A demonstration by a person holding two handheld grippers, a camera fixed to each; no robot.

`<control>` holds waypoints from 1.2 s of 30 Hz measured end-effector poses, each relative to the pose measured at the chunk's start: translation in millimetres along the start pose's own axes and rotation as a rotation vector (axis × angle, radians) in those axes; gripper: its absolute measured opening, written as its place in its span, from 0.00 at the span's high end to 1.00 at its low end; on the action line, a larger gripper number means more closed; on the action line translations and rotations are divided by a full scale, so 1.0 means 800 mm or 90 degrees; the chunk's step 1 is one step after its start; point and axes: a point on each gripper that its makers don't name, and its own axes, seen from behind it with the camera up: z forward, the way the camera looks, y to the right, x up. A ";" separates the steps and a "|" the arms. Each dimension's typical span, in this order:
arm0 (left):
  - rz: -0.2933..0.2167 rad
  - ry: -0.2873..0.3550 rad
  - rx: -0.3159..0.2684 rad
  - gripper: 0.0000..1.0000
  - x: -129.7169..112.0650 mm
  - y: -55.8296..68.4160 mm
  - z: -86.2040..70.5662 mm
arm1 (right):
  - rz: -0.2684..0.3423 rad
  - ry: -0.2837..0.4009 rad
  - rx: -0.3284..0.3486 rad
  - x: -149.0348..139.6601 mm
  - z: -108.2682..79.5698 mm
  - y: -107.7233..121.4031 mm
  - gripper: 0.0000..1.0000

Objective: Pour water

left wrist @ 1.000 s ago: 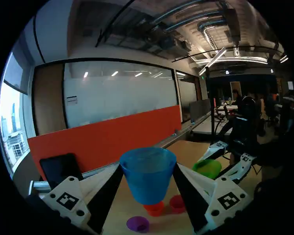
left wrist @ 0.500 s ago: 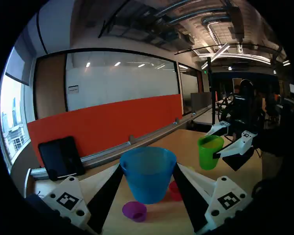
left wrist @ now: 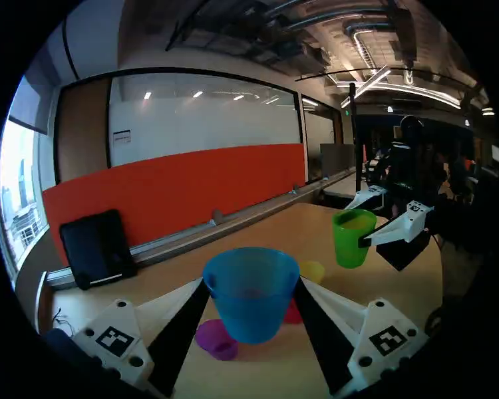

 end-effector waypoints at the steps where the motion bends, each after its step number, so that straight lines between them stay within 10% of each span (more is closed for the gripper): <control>1: 0.000 -0.004 -0.001 0.13 -0.004 0.001 0.000 | 0.000 -0.005 0.002 -0.004 0.000 0.000 0.10; 36: 0.017 -0.167 -0.081 0.13 -0.154 0.066 0.014 | -0.013 -0.158 0.063 -0.108 0.013 -0.024 0.09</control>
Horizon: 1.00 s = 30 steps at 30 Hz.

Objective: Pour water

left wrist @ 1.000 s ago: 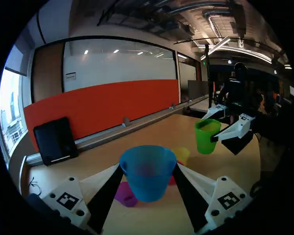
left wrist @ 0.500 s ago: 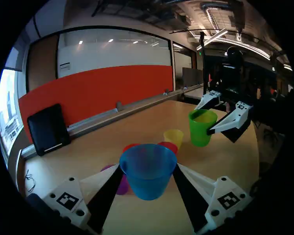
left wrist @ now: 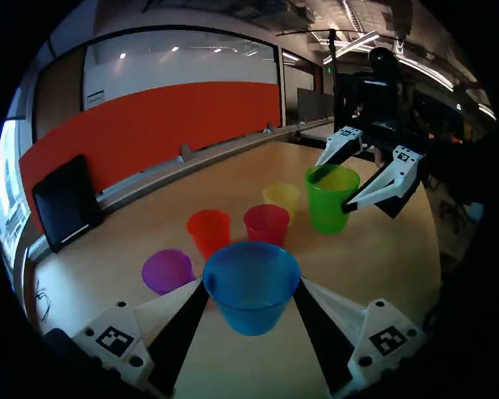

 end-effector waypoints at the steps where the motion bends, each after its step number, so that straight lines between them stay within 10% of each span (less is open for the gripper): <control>1: 0.001 -0.006 -0.003 0.13 -0.004 0.002 0.002 | 0.000 -0.004 0.001 -0.003 0.002 -0.001 0.09; 30: 0.002 -0.073 -0.036 0.13 -0.072 0.018 0.031 | -0.006 -0.082 0.030 -0.069 0.036 -0.021 0.09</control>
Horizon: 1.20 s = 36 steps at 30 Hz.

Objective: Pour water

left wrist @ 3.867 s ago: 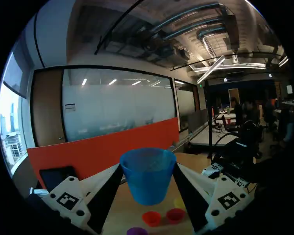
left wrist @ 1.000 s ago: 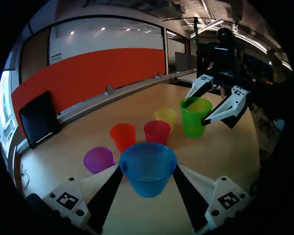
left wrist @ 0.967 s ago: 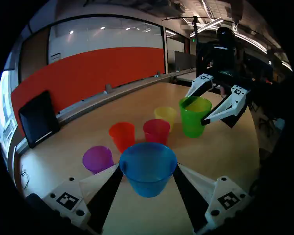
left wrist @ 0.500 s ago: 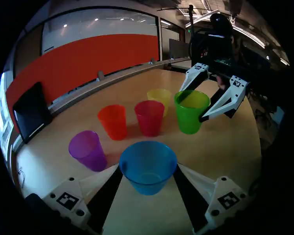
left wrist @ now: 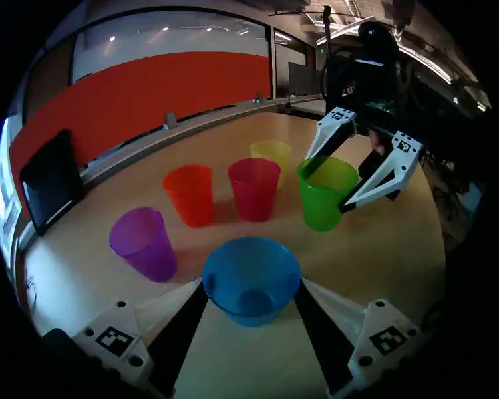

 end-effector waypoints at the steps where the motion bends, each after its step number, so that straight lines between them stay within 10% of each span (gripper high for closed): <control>1: -0.001 0.000 0.000 0.13 -0.001 0.000 0.000 | -0.001 -0.001 -0.001 0.000 0.001 0.000 0.09; 36: -0.025 -0.022 0.002 0.07 -0.024 -0.001 -0.015 | 0.003 -0.014 -0.021 -0.024 0.026 0.009 0.08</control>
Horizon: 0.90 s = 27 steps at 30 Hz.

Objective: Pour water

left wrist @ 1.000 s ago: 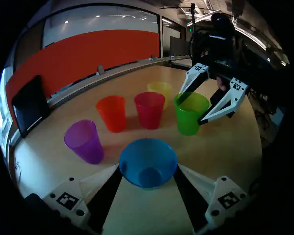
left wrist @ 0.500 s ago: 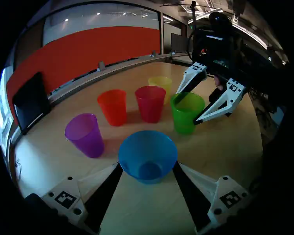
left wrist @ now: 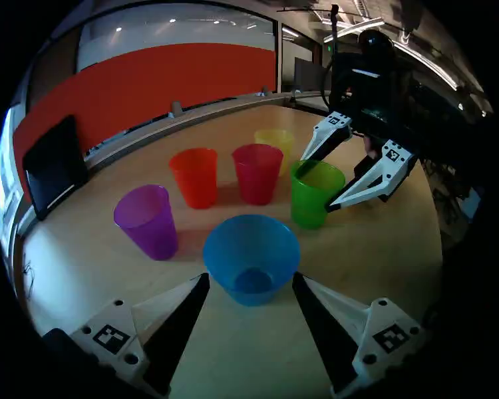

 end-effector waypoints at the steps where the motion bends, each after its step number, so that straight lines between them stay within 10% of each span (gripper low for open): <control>1: -0.001 0.000 0.000 0.07 0.000 0.000 0.000 | 0.001 0.000 -0.001 0.000 -0.001 0.000 0.08; 27: -0.038 0.020 0.060 0.07 -0.012 -0.016 -0.050 | 0.039 0.033 -0.088 -0.019 -0.075 0.018 0.00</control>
